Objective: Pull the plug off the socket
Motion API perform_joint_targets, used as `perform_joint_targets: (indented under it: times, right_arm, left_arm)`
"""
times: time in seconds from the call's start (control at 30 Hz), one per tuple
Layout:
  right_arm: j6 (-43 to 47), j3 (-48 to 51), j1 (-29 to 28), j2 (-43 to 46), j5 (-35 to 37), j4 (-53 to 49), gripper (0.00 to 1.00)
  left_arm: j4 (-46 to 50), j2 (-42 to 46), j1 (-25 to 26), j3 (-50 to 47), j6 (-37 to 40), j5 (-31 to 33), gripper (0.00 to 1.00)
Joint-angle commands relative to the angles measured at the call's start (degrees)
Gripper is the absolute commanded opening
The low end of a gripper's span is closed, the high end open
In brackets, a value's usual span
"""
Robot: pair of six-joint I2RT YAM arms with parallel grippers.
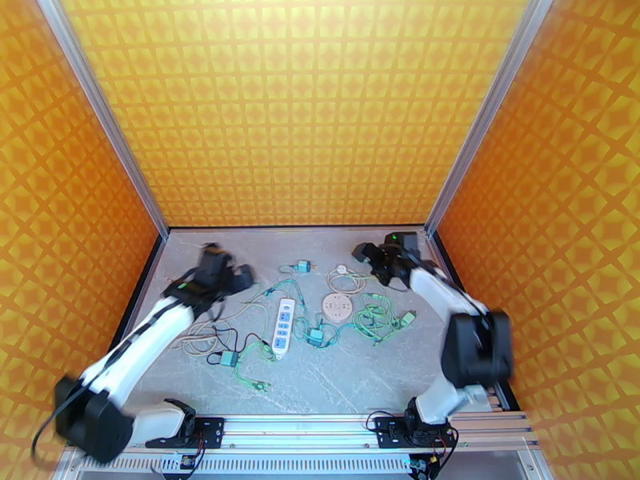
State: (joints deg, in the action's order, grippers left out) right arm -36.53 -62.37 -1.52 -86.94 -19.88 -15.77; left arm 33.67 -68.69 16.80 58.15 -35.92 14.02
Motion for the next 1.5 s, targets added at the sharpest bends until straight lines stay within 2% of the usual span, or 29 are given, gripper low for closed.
perform_joint_targets:
  times: [0.0, 0.07, 0.17, 0.27, 0.37, 0.53, 0.67, 0.83, 0.9, 0.93, 1.03, 1.1, 1.13, 1.2, 1.27, 1.3, 1.47]
  right_arm:
    - [8.36, 9.84, -0.16, 7.56, 13.35, 5.74, 0.98]
    - [12.58, 16.49, -0.40, 12.42, 20.16, 10.59, 0.98]
    - [20.21, 24.19, -0.48, 17.76, 28.20, 18.09, 0.98]
    - [25.90, 28.12, -0.51, 19.87, 36.71, 21.52, 0.99]
    - [31.22, 31.28, -0.50, 17.85, 39.88, 28.10, 0.98]
    - [30.57, 32.71, -0.50, 11.11, 36.94, 36.60, 0.98]
    - [31.19, 34.97, -0.50, 6.37, 33.64, 47.33, 0.99]
    - [34.02, 32.49, -0.59, 1.96, 29.56, 48.77, 0.99]
    - [35.01, 32.66, -0.59, 1.61, 26.75, 49.31, 0.98]
    - [35.69, 33.47, -0.59, 1.68, 24.68, 50.45, 0.98]
    - [36.54, 37.61, -0.59, 1.74, 22.34, 57.86, 0.99]
    - [36.65, 39.99, -0.59, 0.13, 22.14, 63.23, 0.98]
    - [36.99, 41.64, -0.59, -1.19, 21.32, 68.63, 0.99]
    - [36.59, 41.01, -0.60, -0.33, 22.27, 66.23, 0.98]
    - [36.65, 40.78, -0.59, -0.18, 22.35, 65.31, 0.98]
    - [36.66, 40.83, -0.59, -0.23, 22.35, 65.61, 0.98]
    - [36.63, 40.74, -0.62, -0.13, 22.38, 65.16, 0.98]
  left_arm:
    - [-8.12, 4.82, -3.96, -9.22, 6.40, 8.43, 0.99]
    - [-17.33, 10.10, -5.37, -16.45, 11.31, 12.59, 0.99]
    - [-27.83, 12.35, -7.74, -24.13, 17.87, 15.40, 0.99]
    - [-31.81, 9.48, -11.27, -26.14, 21.25, 15.49, 0.99]
    - [-35.48, 2.15, -12.97, -25.93, 24.65, 15.47, 0.99]
    - [-48.19, -10.21, -13.18, -26.25, 32.27, 15.42, 0.99]
    - [-56.92, -14.59, -13.50, -26.31, 34.73, 13.67, 0.99]
    - [-71.83, -18.74, -15.46, -29.26, 36.21, 3.76, 0.99]
    - [-69.99, -18.35, -15.94, -29.12, 36.00, 1.36, 0.99]
    - [-73.77, -18.49, -16.17, -30.70, 36.83, -0.23, 0.99]
    - [-80.66, -18.06, -17.59, -35.08, 36.07, -4.94, 0.99]
    - [-90.37, -21.44, -18.02, -37.91, 36.83, -5.94, 0.99]
    - [-84.59, -19.86, -17.97, -36.72, 36.25, -6.10, 0.99]
    - [-88.30, -20.92, -18.03, -37.37, 36.60, -6.17, 0.99]
    - [-85.04, -19.77, -18.03, -36.68, 36.14, -6.21, 0.99]
    - [-87.17, -20.51, -18.03, -37.11, 36.50, -6.14, 0.99]
    - [-85.83, -19.93, -18.02, -36.88, 36.16, -5.88, 0.99]
